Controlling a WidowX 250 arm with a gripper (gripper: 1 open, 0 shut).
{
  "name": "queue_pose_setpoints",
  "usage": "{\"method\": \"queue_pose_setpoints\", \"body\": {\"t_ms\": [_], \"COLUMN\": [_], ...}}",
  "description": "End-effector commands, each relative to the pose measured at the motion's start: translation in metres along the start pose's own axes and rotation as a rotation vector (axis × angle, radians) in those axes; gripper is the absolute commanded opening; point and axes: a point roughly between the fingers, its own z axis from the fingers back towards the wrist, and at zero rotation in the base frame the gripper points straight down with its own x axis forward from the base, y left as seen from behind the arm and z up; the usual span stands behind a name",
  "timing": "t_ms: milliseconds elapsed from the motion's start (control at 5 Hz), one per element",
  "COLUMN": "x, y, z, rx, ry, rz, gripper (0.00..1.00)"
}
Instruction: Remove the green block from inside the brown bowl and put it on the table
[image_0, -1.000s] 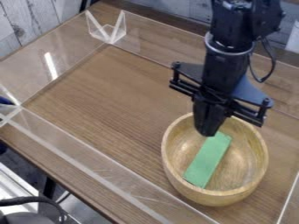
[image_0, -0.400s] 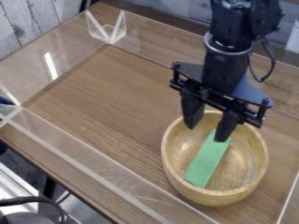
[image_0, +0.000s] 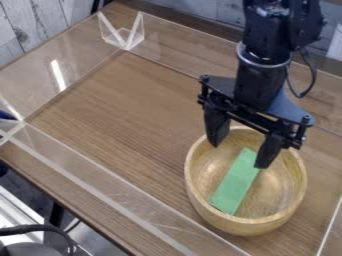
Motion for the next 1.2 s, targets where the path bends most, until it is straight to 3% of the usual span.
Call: {"method": "queue_pose_setpoints", "body": {"t_ms": [0, 1000], "x": [0.008, 0.012], "y": [-0.003, -0.005], "z": [0.002, -0.033], "rx": [-0.010, 0.006], "ry": [-0.028, 0.033], "rz": [-0.001, -0.006], "gripper": [1.00, 1.00]}}
